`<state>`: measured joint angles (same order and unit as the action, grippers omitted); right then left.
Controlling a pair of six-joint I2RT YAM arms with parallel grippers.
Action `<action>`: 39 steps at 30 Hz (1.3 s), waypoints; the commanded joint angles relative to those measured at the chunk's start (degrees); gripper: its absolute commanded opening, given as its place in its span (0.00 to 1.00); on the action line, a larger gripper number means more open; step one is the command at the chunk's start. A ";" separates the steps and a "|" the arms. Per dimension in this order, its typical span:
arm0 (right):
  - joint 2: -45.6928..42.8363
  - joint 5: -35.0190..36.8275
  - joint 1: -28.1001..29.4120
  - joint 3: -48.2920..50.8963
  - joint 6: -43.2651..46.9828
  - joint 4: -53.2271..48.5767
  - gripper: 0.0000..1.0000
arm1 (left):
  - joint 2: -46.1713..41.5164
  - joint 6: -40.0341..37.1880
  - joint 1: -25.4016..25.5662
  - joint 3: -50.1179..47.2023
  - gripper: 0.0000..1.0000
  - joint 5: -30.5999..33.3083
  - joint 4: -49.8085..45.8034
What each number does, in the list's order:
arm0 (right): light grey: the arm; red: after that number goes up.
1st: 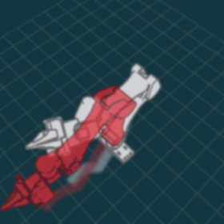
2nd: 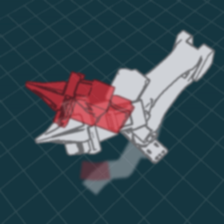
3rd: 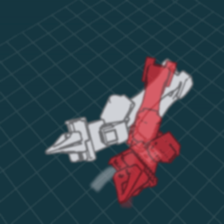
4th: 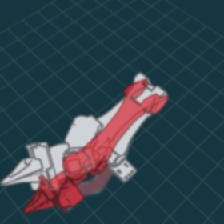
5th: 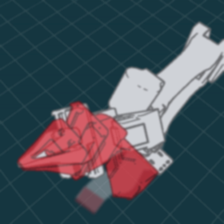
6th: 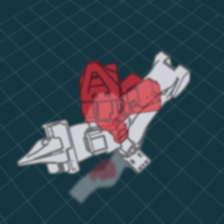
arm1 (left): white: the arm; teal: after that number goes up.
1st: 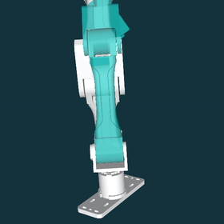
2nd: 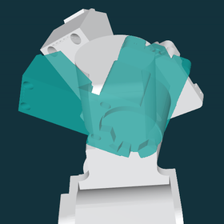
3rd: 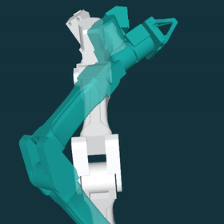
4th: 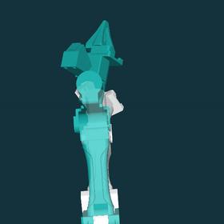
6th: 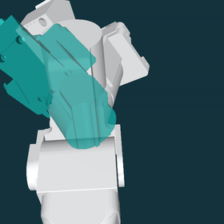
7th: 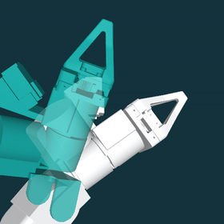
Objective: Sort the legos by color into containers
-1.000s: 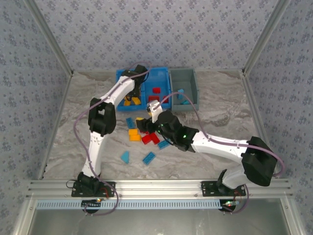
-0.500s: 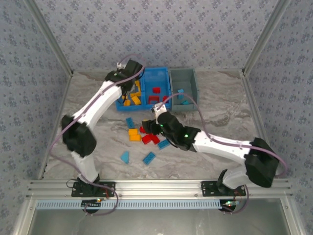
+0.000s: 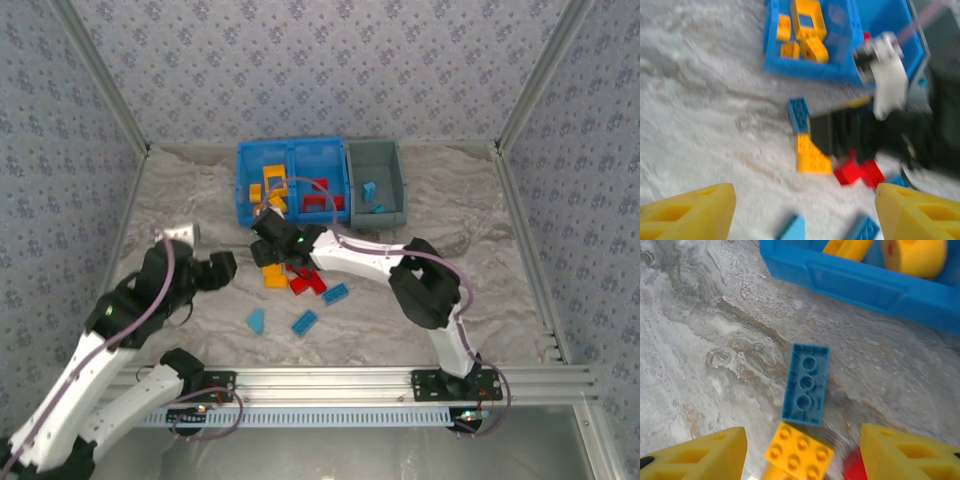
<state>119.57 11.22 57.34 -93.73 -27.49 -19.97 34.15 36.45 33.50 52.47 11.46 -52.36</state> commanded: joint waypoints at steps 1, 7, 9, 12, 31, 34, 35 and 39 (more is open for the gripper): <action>4.34 -1.50 -0.36 -4.99 -0.68 -5.00 0.64 | -6.14 3.88 0.07 -2.70 0.74 -6.91 -5.86; 12.17 -0.52 -1.31 -14.09 0.06 -10.32 0.64 | -11.89 5.24 0.09 -3.47 0.74 -6.98 -8.11; 13.44 -1.00 -1.74 -15.32 0.20 -10.43 0.63 | -11.92 5.14 0.04 -3.02 0.74 -7.17 -7.46; 15.53 -0.83 -1.97 -17.65 0.10 -11.53 0.61 | -11.19 4.88 0.08 -2.59 0.74 -7.32 -7.11; 20.23 -2.24 -2.27 -25.03 -0.43 -14.22 0.46 | -9.49 4.31 0.08 -2.13 0.74 -9.17 -5.49; 21.43 -2.15 -2.40 -26.53 -0.33 -17.18 0.50 | -9.19 4.18 0.11 -2.11 0.73 -9.68 -4.90; 21.67 -2.02 -2.41 -26.71 -0.31 -17.60 0.50 | -9.19 4.27 0.09 -2.15 0.73 -9.77 -4.86; 22.07 -1.69 -2.41 -26.67 -0.29 -18.04 0.48 | -9.10 4.51 0.09 -2.30 0.73 -9.97 -4.34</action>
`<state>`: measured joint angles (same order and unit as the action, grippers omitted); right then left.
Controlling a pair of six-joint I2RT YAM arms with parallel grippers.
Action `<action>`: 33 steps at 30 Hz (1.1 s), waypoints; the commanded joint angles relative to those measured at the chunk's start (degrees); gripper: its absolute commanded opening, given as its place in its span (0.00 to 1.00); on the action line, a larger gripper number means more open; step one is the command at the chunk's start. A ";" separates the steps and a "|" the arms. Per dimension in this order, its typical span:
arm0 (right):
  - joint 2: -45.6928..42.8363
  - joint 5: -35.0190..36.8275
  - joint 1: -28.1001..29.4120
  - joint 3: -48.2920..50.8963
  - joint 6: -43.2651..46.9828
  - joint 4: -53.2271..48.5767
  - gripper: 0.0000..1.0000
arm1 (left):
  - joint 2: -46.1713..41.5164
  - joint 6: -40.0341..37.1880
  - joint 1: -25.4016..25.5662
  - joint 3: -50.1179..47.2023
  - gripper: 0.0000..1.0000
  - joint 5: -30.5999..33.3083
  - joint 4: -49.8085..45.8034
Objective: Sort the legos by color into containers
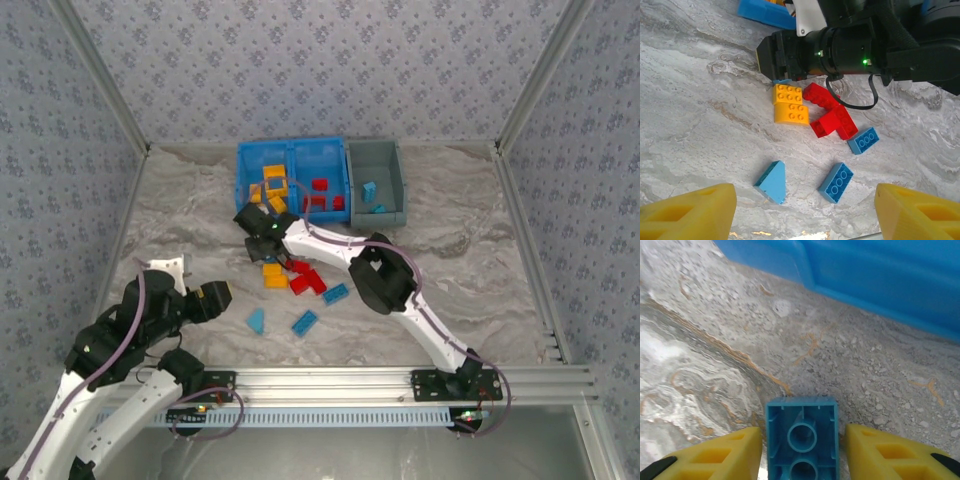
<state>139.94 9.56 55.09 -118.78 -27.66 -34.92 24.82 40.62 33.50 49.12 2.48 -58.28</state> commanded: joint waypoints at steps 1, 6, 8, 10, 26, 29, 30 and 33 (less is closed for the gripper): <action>1.74 0.17 -0.10 -1.63 -0.07 -3.13 0.47 | 0.30 0.46 0.06 1.01 0.73 -1.02 1.76; 2.22 0.08 -0.33 -1.85 -0.02 -3.21 0.39 | 0.91 0.68 0.07 1.03 0.72 -1.59 2.72; 1.44 0.28 -0.25 -1.39 0.22 -2.71 0.33 | 1.26 0.68 0.08 1.22 0.72 -1.80 3.15; -0.37 0.66 -0.08 -0.41 0.94 -1.50 0.30 | 1.76 0.60 0.09 1.53 0.72 -1.94 3.74; -37.52 9.23 -5.33 23.26 4.71 5.77 0.28 | 19.36 -1.75 3.63 8.88 0.71 -8.83 24.20; -44.76 9.10 -12.23 32.80 3.29 6.58 0.28 | 25.62 -2.61 9.23 11.04 0.71 -6.49 28.73; -46.46 7.95 -14.61 35.38 2.58 6.97 0.28 | 27.61 -2.89 11.14 11.52 0.71 -5.43 30.07; -48.40 4.45 -23.22 40.26 1.54 7.14 0.28 | 34.02 -3.36 17.23 12.56 0.71 -2.42 34.97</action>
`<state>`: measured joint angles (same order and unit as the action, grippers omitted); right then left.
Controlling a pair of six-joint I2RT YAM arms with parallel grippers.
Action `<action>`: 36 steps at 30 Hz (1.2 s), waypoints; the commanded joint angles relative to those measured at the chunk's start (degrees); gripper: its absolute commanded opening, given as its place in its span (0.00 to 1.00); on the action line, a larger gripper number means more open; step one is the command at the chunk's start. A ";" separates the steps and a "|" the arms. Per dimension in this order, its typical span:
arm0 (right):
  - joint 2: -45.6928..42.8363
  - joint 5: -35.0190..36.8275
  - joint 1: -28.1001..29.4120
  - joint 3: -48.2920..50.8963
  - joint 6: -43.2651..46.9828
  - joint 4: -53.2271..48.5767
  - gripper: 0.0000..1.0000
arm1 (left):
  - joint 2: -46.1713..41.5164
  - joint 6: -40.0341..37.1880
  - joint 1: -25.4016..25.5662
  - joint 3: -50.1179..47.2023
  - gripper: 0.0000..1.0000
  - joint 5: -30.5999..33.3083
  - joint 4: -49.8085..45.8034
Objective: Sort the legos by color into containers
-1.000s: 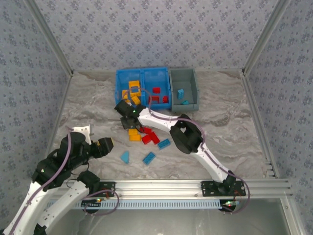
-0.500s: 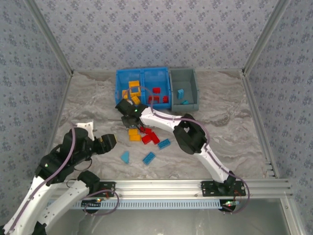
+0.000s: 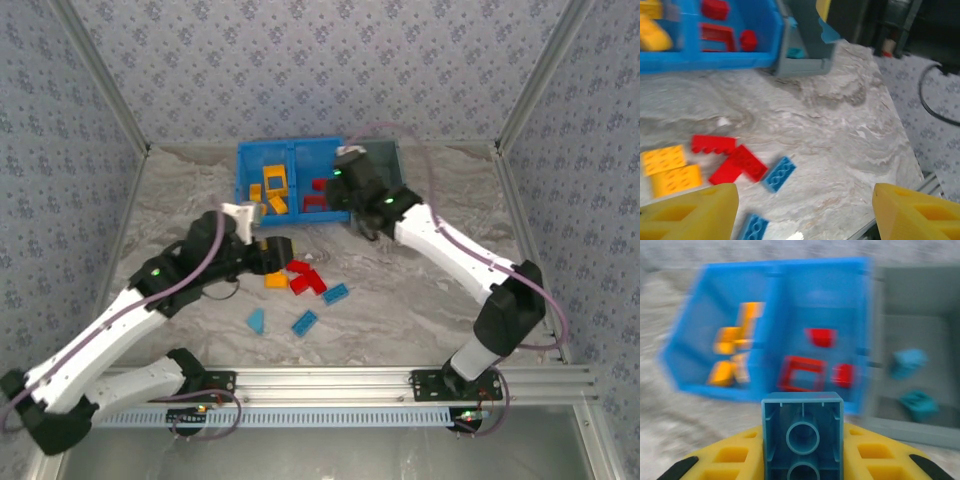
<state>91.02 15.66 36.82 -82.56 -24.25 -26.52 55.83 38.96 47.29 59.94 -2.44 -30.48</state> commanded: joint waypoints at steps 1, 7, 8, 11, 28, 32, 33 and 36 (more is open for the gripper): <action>1.56 -3.10 -7.14 4.08 -2.02 -2.00 0.28 | 5.24 -1.70 5.05 2.12 0.71 3.00 8.67; 13.29 -7.36 -14.45 -3.58 -3.08 -7.66 0.27 | 15.55 -0.99 10.39 4.71 0.70 5.83 13.79; 15.15 -7.19 -14.90 -5.00 -3.10 -9.18 0.27 | 16.62 -1.09 10.92 5.19 0.70 6.01 14.16; 20.03 -6.44 -15.81 -9.23 -3.01 -11.37 0.28 | 18.94 -1.44 11.53 6.26 0.70 6.47 14.32; 32.36 -7.73 -17.35 -19.74 -2.05 -14.30 0.37 | 22.64 -0.88 13.96 8.18 0.70 9.82 13.88; 32.26 -7.92 -17.24 -20.12 -1.72 -14.44 0.41 | 24.54 -2.02 15.16 10.53 0.71 10.13 12.50; 31.98 -7.88 -17.16 -20.20 -1.61 -14.57 0.44 | 25.11 -2.49 15.76 11.65 0.71 10.82 11.35; 30.40 -7.40 -16.86 -20.13 -1.25 -14.61 0.50 | 26.16 -3.19 17.02 13.89 0.71 13.23 8.60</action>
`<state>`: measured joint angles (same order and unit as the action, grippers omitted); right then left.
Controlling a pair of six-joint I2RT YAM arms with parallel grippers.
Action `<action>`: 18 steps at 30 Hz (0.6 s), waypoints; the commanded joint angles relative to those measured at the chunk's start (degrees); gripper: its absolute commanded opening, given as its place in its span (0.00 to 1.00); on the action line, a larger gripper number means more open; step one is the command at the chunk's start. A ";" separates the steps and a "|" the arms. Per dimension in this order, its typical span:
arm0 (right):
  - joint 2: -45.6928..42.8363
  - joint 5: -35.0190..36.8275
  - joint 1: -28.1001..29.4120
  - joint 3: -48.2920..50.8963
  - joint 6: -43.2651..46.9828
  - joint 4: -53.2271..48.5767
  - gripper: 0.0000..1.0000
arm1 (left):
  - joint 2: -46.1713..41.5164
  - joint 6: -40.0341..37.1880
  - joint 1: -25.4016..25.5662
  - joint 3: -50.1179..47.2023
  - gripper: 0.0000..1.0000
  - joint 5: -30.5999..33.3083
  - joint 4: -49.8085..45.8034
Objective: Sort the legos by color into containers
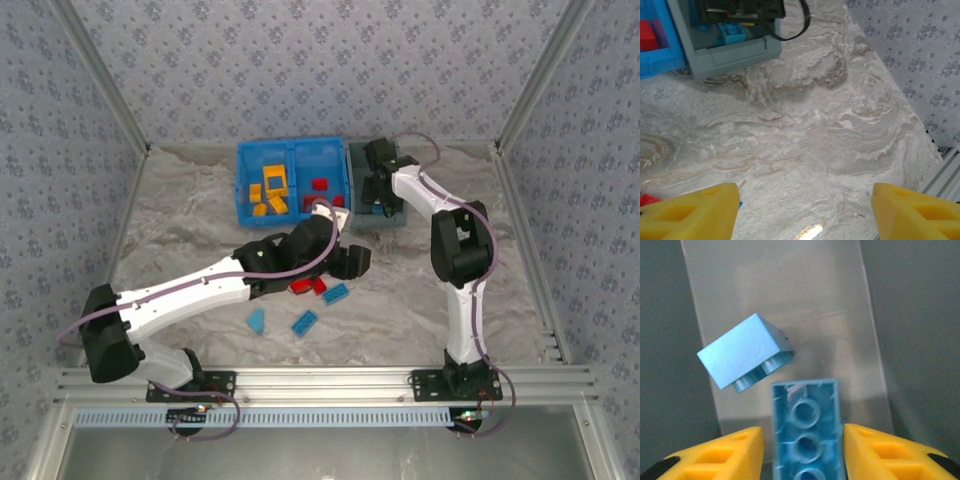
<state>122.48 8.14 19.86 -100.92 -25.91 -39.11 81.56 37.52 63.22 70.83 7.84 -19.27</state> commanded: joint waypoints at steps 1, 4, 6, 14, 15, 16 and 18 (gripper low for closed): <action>-1.81 0.36 0.25 -1.69 0.59 -1.99 0.52 | 0.35 -1.40 1.20 3.30 0.71 3.70 -3.32; -5.15 0.88 0.56 -1.24 0.68 -1.99 0.53 | -0.62 0.33 1.20 3.33 0.71 6.43 -5.71; -8.43 1.64 0.92 -0.28 0.73 -1.53 0.52 | -1.55 2.45 1.03 3.44 0.71 9.64 -9.11; -34.59 8.44 6.27 17.90 2.76 7.71 0.50 | -4.57 11.76 -8.53 -0.56 0.70 10.35 -22.99; -38.36 9.01 7.53 21.53 3.25 9.34 0.51 | -4.93 13.30 -10.22 -1.71 0.69 9.25 -23.62; -42.53 9.32 9.26 25.27 3.96 11.42 0.51 | -5.30 15.37 -12.08 -3.15 0.69 7.82 -23.96; -50.09 9.10 13.44 34.68 5.33 14.88 0.51 | -5.47 19.25 -15.16 -5.76 0.66 5.05 -23.17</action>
<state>78.41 15.18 29.23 -75.88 -23.42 -28.38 77.19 49.78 50.68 67.77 15.81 -37.87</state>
